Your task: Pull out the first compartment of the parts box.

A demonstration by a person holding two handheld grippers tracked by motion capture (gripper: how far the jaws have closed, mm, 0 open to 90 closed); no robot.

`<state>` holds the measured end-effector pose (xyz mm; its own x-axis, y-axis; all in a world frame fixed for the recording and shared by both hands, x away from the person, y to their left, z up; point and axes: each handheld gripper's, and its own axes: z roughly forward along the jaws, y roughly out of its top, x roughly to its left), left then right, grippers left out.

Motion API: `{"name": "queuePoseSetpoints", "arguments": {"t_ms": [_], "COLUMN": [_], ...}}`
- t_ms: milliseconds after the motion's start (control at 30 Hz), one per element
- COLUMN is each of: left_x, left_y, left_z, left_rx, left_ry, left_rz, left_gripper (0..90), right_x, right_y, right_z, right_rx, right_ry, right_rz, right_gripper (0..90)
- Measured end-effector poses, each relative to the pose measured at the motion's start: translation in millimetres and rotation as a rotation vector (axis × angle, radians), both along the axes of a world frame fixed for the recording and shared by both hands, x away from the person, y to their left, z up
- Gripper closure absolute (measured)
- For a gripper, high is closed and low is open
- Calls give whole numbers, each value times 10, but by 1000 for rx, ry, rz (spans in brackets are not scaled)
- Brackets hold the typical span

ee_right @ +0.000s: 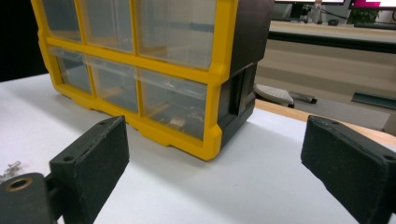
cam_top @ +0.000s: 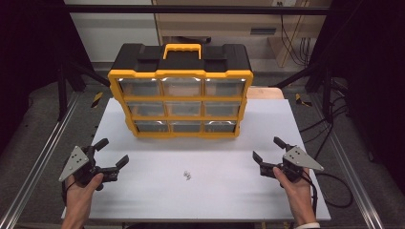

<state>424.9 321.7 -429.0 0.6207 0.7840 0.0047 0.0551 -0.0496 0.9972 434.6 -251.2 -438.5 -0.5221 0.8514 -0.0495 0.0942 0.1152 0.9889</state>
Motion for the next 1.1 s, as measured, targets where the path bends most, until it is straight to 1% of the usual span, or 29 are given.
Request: {"name": "queuePoseSetpoints", "arguments": {"t_ms": [33, 67, 133, 167, 200, 233, 267, 367, 467, 500, 567, 600, 667, 733, 800, 867, 900, 933, 1000, 1067, 1100], "left_x": [-2, -4, -6, -6, -4, -5, -5, -14, -17, -17, -10, -8, -11, -23, -32, -62, -74, -94, -125, -131, -126], "left_y": [-2, -1, -10, -15, -19, -39, -39, -75, -113, -127, -134, -137, -135, -136, -143, -173, -189, -219, -283, -351, -388], "left_z": [-1, 0, 1, -2, -6, -15, -15, -20, -26, -29, -37, -39, -33, -25, -21, -10, -2, 19, 84, 175, 223], "left_rx": [3, 11, 11, 17, 30, 45, 45, 98, 131, 135, 125, 117, 106, 105, 115, 148, 159, 185, 227, 283, 299], "left_ry": [1, 3, 8, 13, 20, 31, 31, 34, 35, 36, 47, 52, 54, 49, 50, 54, 49, 40, 14, -6, -13], "left_rz": [-1, -2, -4, -2, 0, 8, 8, 16, 11, 8, 1, -3, -5, -3, 0, 23, 23, 22, 38, 32, 35], "left_gripper": [7, 7, 7, 8, 9, 9, 9, 11, 11, 11, 11, 11, 11, 12, 14, 19, 24, 26, 29, 36, 40], "right_x": [-8, -6, -10, -18, -19, -21, -21, -21, -25, -28, -28, -41, -42, -62, -67, -65, -62, -68, -66, -62, -63], "right_y": [0, 2, 0, -3, -7, -10, -10, -12, 11, 19, 28, 42, 44, 75, 86, 91, 101, 110, 116, 116, 112], "right_z": [2, 0, -2, -7, -17, -23, -23, -31, -44, -42, -40, -26, -23, -3, 2, -2, -4, -1, -4, -7, -7], "right_rx": [-7, -5, -8, -15, -15, -17, -17, -28, -38, -38, -33, -26, -31, -19, -11, -7, -6, -10, -8, -9, -14], "right_ry": [13, 15, 23, 47, 58, 63, 63, 66, 74, 69, 61, 62, 53, 42, 49, 53, 51, 53, 51, 56, 61], "right_rz": [-5, -8, -10, -19, -22, -23, -23, -32, -33, -32, -26, -13, -12, -7, -10, -12, -13, -14, -15, -14, -15], "right_gripper": [65, 63, 62, 62, 62, 62, 62, 61, 54, 52, 51, 47, 46, 48, 53, 55, 55, 55, 54, 52, 51]}}
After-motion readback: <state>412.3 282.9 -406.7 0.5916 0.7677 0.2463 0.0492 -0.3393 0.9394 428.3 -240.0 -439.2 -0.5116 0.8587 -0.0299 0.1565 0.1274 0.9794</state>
